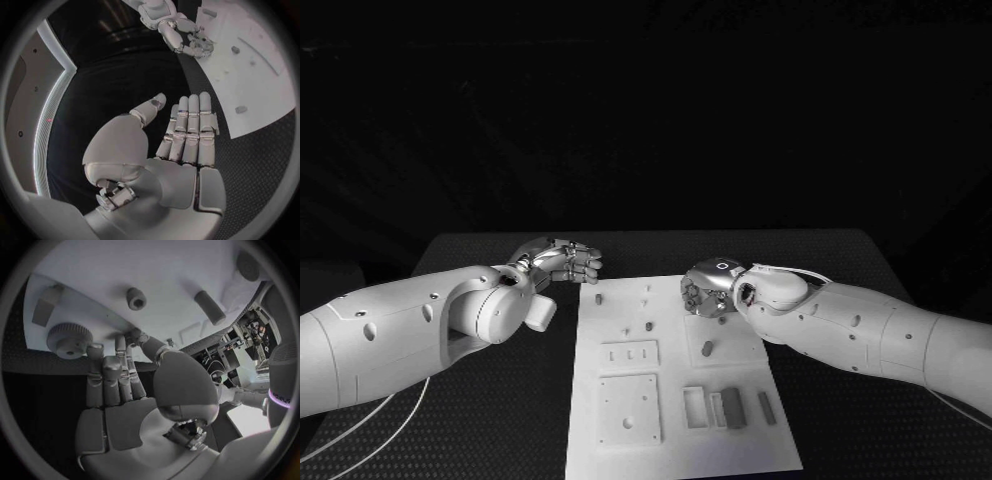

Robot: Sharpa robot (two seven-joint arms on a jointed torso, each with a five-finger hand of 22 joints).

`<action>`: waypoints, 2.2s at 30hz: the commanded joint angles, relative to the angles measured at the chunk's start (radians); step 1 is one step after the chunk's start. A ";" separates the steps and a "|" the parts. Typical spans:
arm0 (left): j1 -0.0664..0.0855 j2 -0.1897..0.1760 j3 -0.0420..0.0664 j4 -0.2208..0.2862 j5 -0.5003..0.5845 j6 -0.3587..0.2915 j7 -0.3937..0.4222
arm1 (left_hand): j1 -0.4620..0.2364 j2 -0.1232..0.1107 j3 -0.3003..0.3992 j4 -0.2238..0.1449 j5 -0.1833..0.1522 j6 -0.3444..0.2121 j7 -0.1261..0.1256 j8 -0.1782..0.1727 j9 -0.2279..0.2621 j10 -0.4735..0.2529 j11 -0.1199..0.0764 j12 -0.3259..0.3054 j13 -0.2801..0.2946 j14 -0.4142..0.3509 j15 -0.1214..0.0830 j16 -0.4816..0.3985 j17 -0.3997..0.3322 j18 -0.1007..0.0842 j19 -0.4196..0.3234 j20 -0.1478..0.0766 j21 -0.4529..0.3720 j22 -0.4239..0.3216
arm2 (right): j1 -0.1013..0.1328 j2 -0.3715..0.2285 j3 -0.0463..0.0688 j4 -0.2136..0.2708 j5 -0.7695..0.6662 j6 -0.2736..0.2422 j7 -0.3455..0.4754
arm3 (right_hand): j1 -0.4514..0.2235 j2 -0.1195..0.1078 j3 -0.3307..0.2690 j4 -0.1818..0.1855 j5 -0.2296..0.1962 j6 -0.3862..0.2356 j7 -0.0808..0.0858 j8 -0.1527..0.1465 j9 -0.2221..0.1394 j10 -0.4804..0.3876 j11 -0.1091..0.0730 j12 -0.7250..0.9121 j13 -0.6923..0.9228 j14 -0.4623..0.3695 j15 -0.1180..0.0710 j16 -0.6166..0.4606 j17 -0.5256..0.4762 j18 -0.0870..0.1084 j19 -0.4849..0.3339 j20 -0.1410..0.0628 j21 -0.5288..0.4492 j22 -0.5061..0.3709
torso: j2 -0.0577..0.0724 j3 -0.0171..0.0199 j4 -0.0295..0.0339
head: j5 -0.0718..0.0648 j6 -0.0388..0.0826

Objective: Assemble the parts on the task board

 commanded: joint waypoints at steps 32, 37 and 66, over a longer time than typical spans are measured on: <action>0.005 0.011 0.001 -0.023 -0.009 0.020 0.003 | -0.007 -0.002 0.001 0.006 0.001 -0.002 0.004 -0.005 -0.002 0.000 0.010 -0.010 0.000 0.002 0.006 -0.009 0.005 0.008 -0.006 0.001 -0.005 0.003 | -0.001 0.077 0.003 0.050 -0.113 -0.206 -0.266 | -0.003 0.001 0.038 0.000 0.001 0.049 -0.022 0.015 0.022 0.051 -0.016 0.004 -0.065 0.019 -0.023 0.011 -0.008 0.077 0.015 -0.006 -0.004 0.015 | 0.006 -0.0009 0.0028 | 0.004 0.024; 0.007 0.015 0.002 -0.025 -0.009 0.021 0.003 | -0.006 -0.002 0.001 0.006 0.001 -0.002 0.004 -0.006 -0.002 0.000 0.010 -0.010 0.000 0.002 0.006 -0.010 0.006 0.008 -0.006 0.001 -0.005 0.003 | 0.001 0.112 0.003 0.022 -0.126 -0.200 -0.271 | -0.003 0.000 0.039 0.000 0.001 0.049 -0.023 0.015 0.022 0.052 -0.016 0.003 -0.066 0.019 -0.024 0.011 -0.008 0.077 0.014 -0.006 -0.005 0.015 | 0.007 -0.0005 0.0030 | 0.004 0.024; 0.033 0.029 0.002 -0.025 -0.014 0.023 0.002 | -0.006 -0.002 0.002 0.006 0.001 -0.002 0.004 -0.007 -0.002 0.002 0.010 -0.013 0.000 0.003 0.007 -0.012 0.009 0.008 -0.006 0.001 -0.006 0.005 | -0.001 0.212 0.002 -0.069 -0.166 -0.159 -0.281 | -0.004 -0.001 0.042 0.000 0.001 0.049 -0.022 0.013 0.022 0.053 -0.016 0.001 -0.070 0.020 -0.024 0.010 -0.009 0.077 0.013 -0.005 -0.009 0.013 | 0.017 -0.0038 0.0108 | 0.009 0.032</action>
